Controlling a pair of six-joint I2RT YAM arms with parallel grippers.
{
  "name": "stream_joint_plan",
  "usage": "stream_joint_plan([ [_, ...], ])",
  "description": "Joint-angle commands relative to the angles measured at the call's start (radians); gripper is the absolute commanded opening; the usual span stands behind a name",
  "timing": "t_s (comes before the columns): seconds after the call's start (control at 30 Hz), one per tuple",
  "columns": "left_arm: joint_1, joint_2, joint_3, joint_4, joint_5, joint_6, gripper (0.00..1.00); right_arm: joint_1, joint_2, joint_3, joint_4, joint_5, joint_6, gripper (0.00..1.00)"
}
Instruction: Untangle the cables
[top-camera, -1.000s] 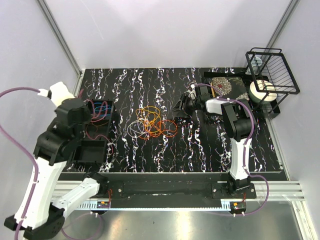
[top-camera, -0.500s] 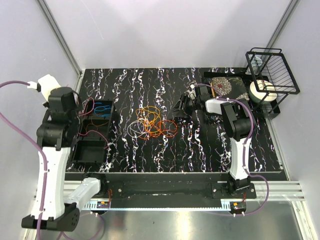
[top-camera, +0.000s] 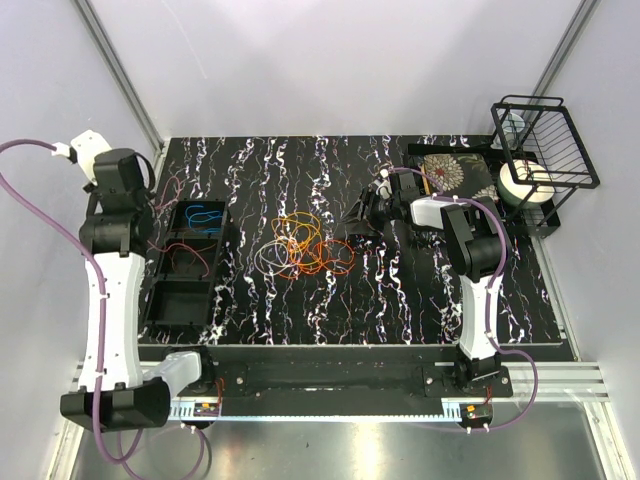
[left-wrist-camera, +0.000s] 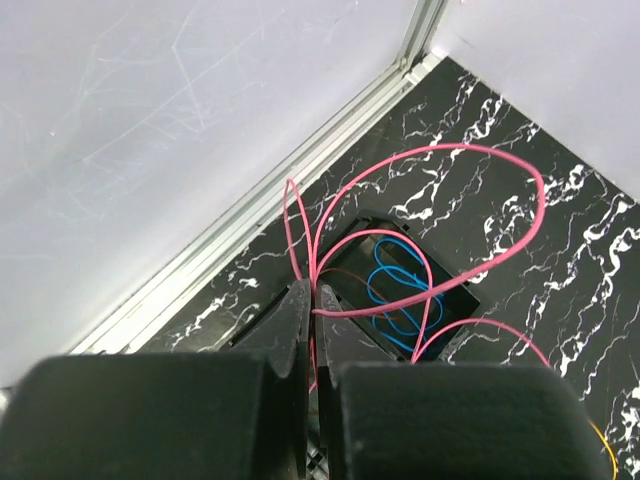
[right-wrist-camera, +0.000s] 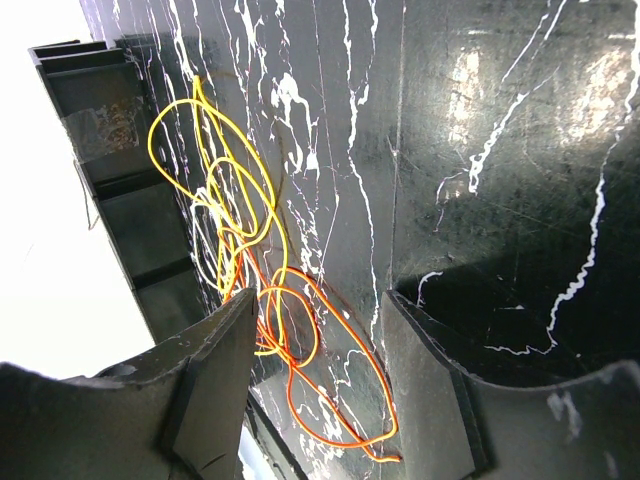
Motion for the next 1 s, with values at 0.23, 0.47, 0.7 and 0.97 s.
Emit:
stream_joint_plan([
  [0.23,0.005,-0.057,-0.205,0.075,0.016,-0.082,0.00,0.012,0.046,0.014,-0.036,0.038,-0.018,0.60],
  [0.47,0.005,-0.134,-0.426,0.069,0.081,-0.185,0.00,0.014,0.048,0.016,-0.039,0.038,-0.016,0.60],
  [0.7,-0.024,-0.080,-0.502,0.067,0.139,-0.251,0.00,0.014,0.043,0.013,-0.039,0.033,-0.018,0.60],
  [0.97,-0.085,-0.001,-0.568,0.092,0.066,-0.298,0.00,0.016,0.048,0.014,-0.036,0.030,-0.013,0.60],
])
